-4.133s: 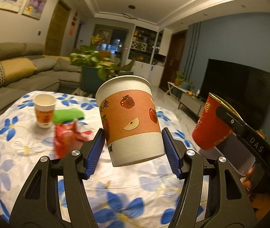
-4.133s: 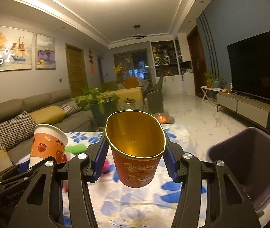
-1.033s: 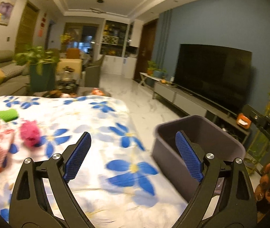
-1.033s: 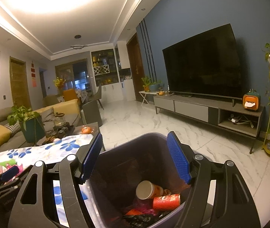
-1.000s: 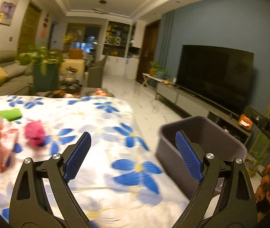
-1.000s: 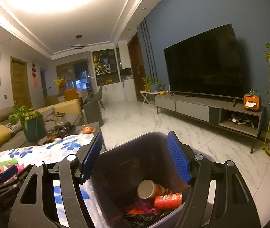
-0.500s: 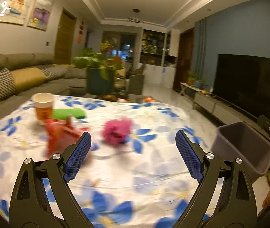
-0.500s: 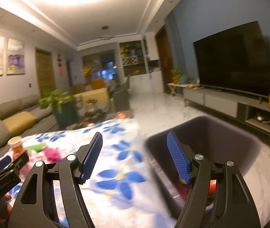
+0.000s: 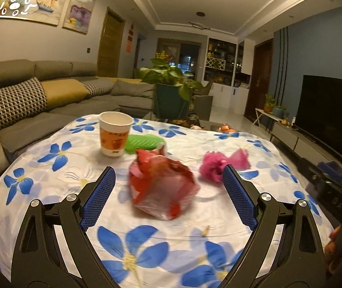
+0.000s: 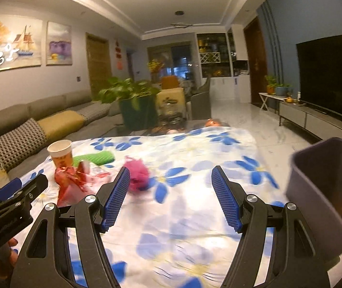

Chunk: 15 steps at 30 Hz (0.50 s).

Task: Collect trash
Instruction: 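Move both open tools back to the red wrapper and pink bag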

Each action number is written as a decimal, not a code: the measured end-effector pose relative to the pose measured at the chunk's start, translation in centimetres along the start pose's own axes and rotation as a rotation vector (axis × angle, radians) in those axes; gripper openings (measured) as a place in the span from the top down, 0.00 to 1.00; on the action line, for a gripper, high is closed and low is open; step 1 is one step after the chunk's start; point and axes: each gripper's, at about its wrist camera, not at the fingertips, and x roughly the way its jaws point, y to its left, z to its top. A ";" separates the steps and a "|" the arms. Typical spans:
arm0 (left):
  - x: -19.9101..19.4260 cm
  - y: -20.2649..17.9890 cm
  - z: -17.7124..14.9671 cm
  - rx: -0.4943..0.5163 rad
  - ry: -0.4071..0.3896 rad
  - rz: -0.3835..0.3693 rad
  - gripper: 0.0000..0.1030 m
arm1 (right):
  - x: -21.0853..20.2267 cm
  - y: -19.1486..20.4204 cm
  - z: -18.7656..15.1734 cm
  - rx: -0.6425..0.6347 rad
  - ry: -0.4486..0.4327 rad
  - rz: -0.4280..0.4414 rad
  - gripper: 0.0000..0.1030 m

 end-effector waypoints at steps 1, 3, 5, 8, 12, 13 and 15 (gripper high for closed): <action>0.1 0.4 0.1 -0.001 -0.001 0.005 0.14 | 0.7 0.8 0.0 -0.010 0.008 0.007 0.33; 0.4 1.2 0.2 -0.005 -0.004 0.013 0.14 | 1.9 1.8 0.0 -0.022 0.021 0.016 0.33; 0.9 1.8 0.3 -0.018 0.001 0.014 0.14 | 3.2 2.8 0.1 -0.035 0.032 0.024 0.36; 1.7 2.8 0.6 -0.038 0.011 0.017 0.14 | 4.7 3.7 0.1 -0.045 0.048 0.028 0.38; 2.7 3.6 0.8 -0.045 0.018 0.020 0.14 | 6.4 4.1 -0.3 -0.047 0.072 0.023 0.43; 2.8 3.6 0.9 -0.045 0.020 0.019 0.14 | 6.9 4.1 -0.5 -0.045 0.079 0.023 0.45; 3.5 3.7 1.0 -0.048 0.032 0.017 0.14 | 7.6 4.2 -0.6 -0.042 0.093 0.027 0.51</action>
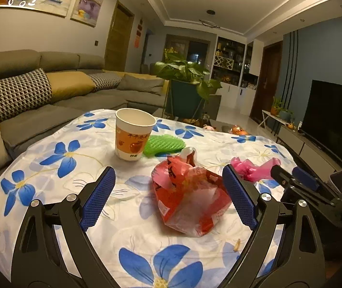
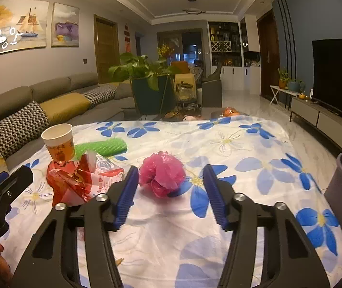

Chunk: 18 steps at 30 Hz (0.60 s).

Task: Collect trash
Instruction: 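Move both open tools back to the red wrapper and pink bag, then grasp the red snack wrapper with the left tool while the right tool grasps the pink bag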

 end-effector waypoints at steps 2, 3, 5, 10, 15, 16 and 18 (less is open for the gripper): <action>0.7 -0.1 0.1 -0.005 0.017 -0.007 0.14 | 0.6 0.1 0.0 0.003 0.013 0.006 0.56; 1.2 -0.2 0.0 -0.008 0.028 -0.012 0.14 | 0.8 0.2 0.0 0.006 0.019 0.015 0.61; 1.8 -0.4 -0.1 -0.004 0.042 -0.013 0.14 | 1.1 0.2 0.0 0.008 0.024 0.025 0.65; 2.7 -0.8 -0.5 0.005 0.060 -0.024 0.14 | 1.6 0.6 0.0 -0.004 0.037 0.047 0.84; 3.4 -0.9 -0.8 0.006 0.077 -0.029 0.14 | 1.2 0.6 0.1 -0.003 0.021 0.064 0.92; 3.5 -0.9 -0.8 0.003 0.082 -0.033 0.15 | 1.0 0.6 0.0 -0.003 0.018 0.065 0.93; 3.7 -0.9 -1.0 0.000 0.092 -0.042 0.18 | 0.8 0.5 0.1 -0.003 0.012 0.067 0.95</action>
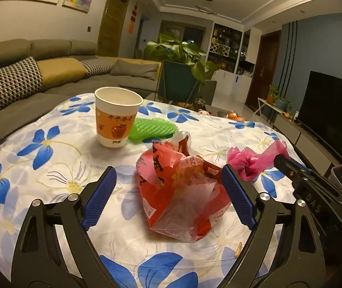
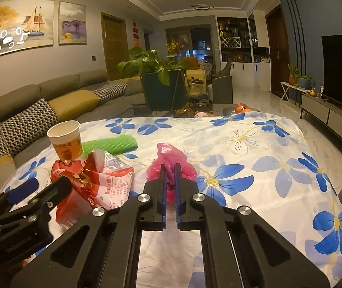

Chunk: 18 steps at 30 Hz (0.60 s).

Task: Collect trash
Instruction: 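Grasp the red snack wrapper with the left tool while the right tool grasps the pink bag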

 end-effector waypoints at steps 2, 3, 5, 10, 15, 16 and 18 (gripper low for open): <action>0.4 0.0 0.0 0.001 0.013 -0.015 0.25 | -0.4 -0.1 0.0 0.005 -0.008 0.002 0.95; 0.7 -0.1 0.0 0.000 0.029 -0.035 0.30 | -0.6 -0.2 0.0 0.007 -0.011 0.004 0.95; 1.3 -0.1 -0.1 -0.003 0.054 -0.052 0.40 | -0.9 -0.4 0.0 0.008 -0.015 0.003 0.95; 2.5 0.1 -0.5 -0.018 0.118 -0.109 0.74 | -1.7 -0.8 -0.1 0.010 -0.022 -0.001 0.95; 3.4 0.0 -0.8 -0.019 0.150 -0.140 0.97 | -2.2 -1.2 -0.1 0.013 -0.025 -0.007 0.95; 3.4 -0.2 -0.7 -0.013 0.147 -0.142 0.99 | -2.3 -1.3 -0.2 0.015 -0.025 -0.007 0.95; 3.1 -0.6 -0.8 0.002 0.136 -0.145 1.00 | -2.5 -1.4 -0.2 0.021 -0.025 -0.007 0.95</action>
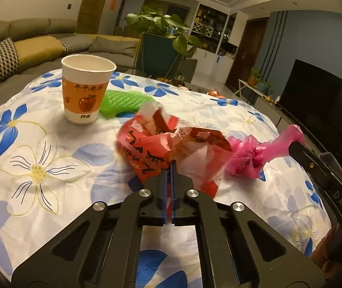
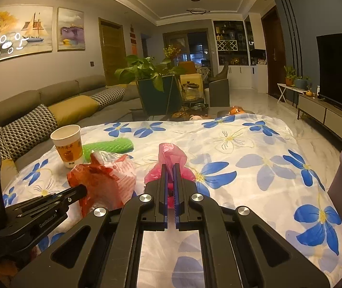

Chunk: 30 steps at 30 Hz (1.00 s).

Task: Collect trash
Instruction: 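Grasp the red snack wrapper with the left tool while the right tool grasps the pink bag, then lift the red wrapper and pink bag and carry them toward the grey bin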

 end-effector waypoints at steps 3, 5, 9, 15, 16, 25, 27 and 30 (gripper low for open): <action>-0.6 -0.5 -0.1 0.015 -0.021 -0.007 1.00 | -0.3 -0.2 0.0 0.003 -0.002 -0.002 0.95; -1.1 -0.6 -0.3 0.019 -0.031 -0.009 1.00 | -0.6 -0.2 0.0 0.001 -0.007 -0.004 0.95; -3.0 -0.6 -0.6 0.010 -0.067 -0.017 1.00 | -1.5 -0.5 0.1 0.002 -0.020 -0.001 0.95; -6.1 -1.0 -0.1 0.010 -0.126 -0.021 1.00 | -3.2 -0.6 0.4 -0.002 -0.042 0.006 0.96; -6.5 -1.1 0.1 0.012 -0.133 -0.022 1.00 | -3.5 -0.6 0.5 -0.001 -0.045 0.008 0.96; -9.3 -2.1 -0.1 0.034 -0.166 -0.031 1.00 | -6.8 -0.8 0.8 -0.003 -0.078 0.013 0.97; -9.6 -2.5 -0.1 0.039 -0.170 -0.034 1.00 | -7.5 -0.8 0.9 -0.005 -0.085 0.013 0.97; -10.0 -3.1 -0.1 0.044 -0.171 -0.044 1.00 | -8.5 -1.0 1.0 -0.008 -0.095 0.008 0.97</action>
